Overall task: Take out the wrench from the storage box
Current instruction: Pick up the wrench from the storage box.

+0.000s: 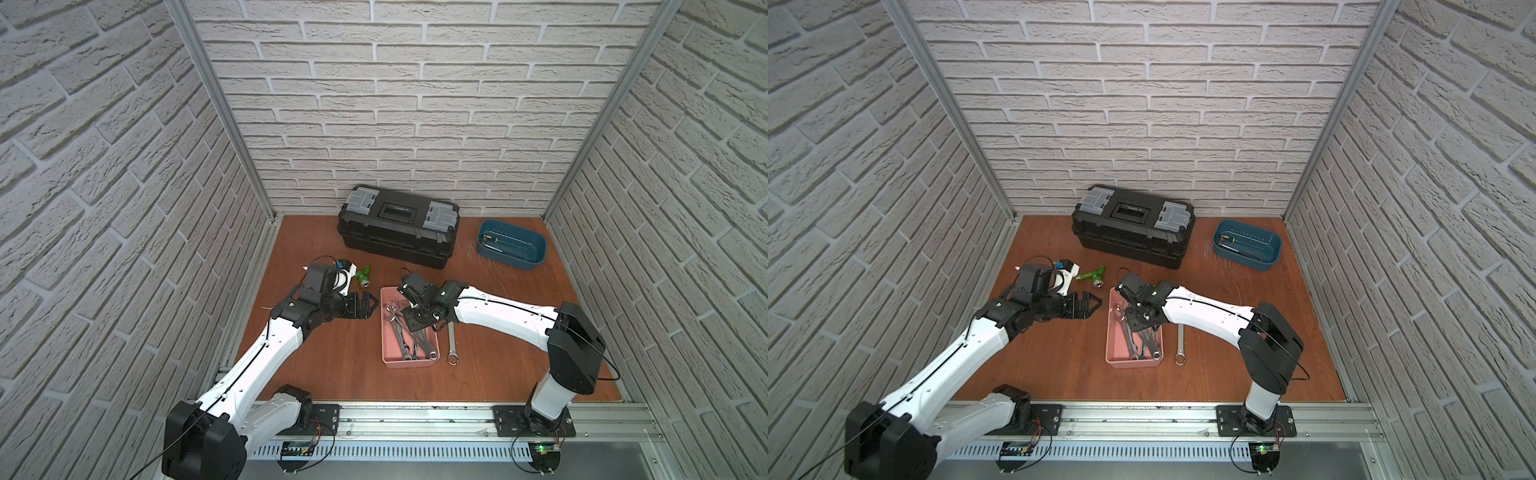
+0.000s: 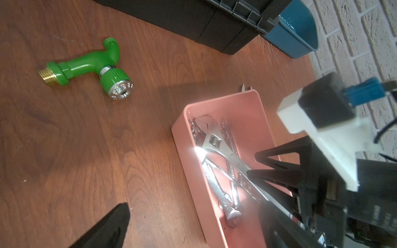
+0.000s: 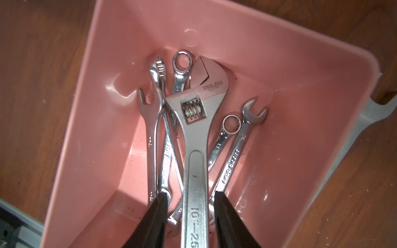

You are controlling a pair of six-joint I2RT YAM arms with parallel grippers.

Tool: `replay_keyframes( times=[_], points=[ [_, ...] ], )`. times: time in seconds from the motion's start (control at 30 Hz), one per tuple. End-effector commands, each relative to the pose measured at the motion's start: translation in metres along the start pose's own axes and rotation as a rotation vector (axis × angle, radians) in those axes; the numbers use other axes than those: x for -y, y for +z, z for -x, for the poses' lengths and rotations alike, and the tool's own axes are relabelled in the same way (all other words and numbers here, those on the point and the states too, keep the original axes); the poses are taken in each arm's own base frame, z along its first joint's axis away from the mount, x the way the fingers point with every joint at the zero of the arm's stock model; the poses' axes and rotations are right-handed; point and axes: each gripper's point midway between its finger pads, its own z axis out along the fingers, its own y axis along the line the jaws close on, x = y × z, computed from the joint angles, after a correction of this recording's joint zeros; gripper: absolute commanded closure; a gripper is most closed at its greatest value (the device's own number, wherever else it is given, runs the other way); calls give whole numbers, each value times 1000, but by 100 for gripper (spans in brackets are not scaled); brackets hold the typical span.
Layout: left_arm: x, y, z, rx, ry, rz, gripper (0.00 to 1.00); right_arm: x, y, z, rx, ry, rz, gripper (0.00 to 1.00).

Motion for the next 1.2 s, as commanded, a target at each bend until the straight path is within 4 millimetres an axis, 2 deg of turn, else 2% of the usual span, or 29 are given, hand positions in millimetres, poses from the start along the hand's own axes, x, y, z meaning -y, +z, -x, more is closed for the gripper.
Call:
replay_keyframes(
  times=[0.0,0.57,0.9,1.17],
  points=[
    [-3,0,-3,10,-9,-6,2,1,3,4,-10,-38,-39,59],
    [-8,3,-14,-5,-15,2,2,-9,40,-5,-86,1,20,70],
    [-10,6,-15,-8,-23,4,2,-9,22,3,-50,68,25,88],
    [-8,7,-12,-7,-25,1,2,-3,-18,17,49,98,-1,93]
  ],
)
